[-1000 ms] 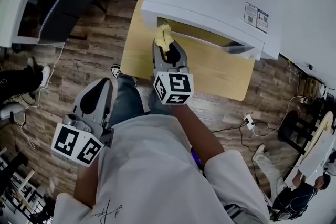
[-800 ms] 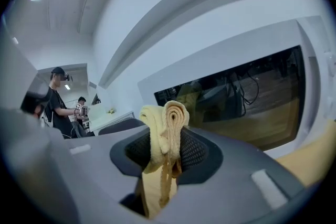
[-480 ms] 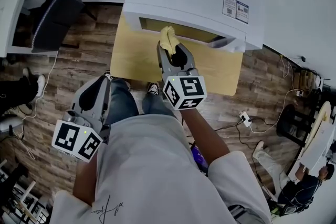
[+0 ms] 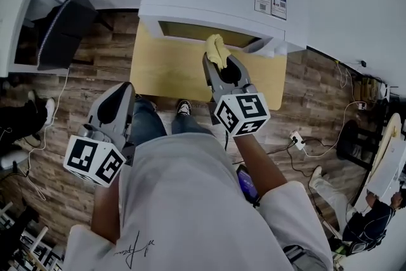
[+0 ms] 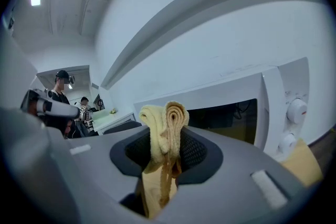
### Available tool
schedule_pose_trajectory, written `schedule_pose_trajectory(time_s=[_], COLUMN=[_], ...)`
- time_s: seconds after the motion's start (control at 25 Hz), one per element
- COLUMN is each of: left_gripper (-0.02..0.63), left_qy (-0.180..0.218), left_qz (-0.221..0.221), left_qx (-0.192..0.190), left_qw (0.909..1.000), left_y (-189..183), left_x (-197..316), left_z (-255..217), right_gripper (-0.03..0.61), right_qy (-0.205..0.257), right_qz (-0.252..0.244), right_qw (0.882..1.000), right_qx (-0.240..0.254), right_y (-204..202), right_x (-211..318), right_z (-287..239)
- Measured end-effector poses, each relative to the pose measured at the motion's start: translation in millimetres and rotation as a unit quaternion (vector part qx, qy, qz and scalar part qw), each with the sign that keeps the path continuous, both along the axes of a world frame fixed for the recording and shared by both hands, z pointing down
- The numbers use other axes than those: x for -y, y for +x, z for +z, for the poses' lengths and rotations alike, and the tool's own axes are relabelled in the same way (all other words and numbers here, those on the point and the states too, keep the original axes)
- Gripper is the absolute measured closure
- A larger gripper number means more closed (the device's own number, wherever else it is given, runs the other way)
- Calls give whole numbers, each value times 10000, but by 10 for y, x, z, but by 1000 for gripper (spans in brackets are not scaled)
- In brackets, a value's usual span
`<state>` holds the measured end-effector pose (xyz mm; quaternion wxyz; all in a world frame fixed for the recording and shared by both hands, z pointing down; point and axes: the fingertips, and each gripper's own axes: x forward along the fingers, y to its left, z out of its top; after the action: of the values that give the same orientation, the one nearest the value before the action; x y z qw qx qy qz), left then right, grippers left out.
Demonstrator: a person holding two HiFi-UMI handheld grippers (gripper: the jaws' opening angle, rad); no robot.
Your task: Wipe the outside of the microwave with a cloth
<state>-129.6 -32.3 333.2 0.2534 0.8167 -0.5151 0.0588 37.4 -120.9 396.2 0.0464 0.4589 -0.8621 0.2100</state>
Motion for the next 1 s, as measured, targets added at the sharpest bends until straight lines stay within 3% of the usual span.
schedule_pose_trajectory(time_s=[0.56,1.0], left_gripper=[623,624], left_qy=[166,123], left_qz=[-65,-115], left_qx=[-32,221], left_qw=[9998,9996], left_y=[17,-24], left_x=[52,61], left_z=[-60,25], right_gripper=[456,456], right_qy=[-59,-189], right_qz=[-14,15], right_qw=[9999,9998], right_qx=[-136,-97], right_y=[391,570], right_x=[-207,-391], right_z=[-273,-378])
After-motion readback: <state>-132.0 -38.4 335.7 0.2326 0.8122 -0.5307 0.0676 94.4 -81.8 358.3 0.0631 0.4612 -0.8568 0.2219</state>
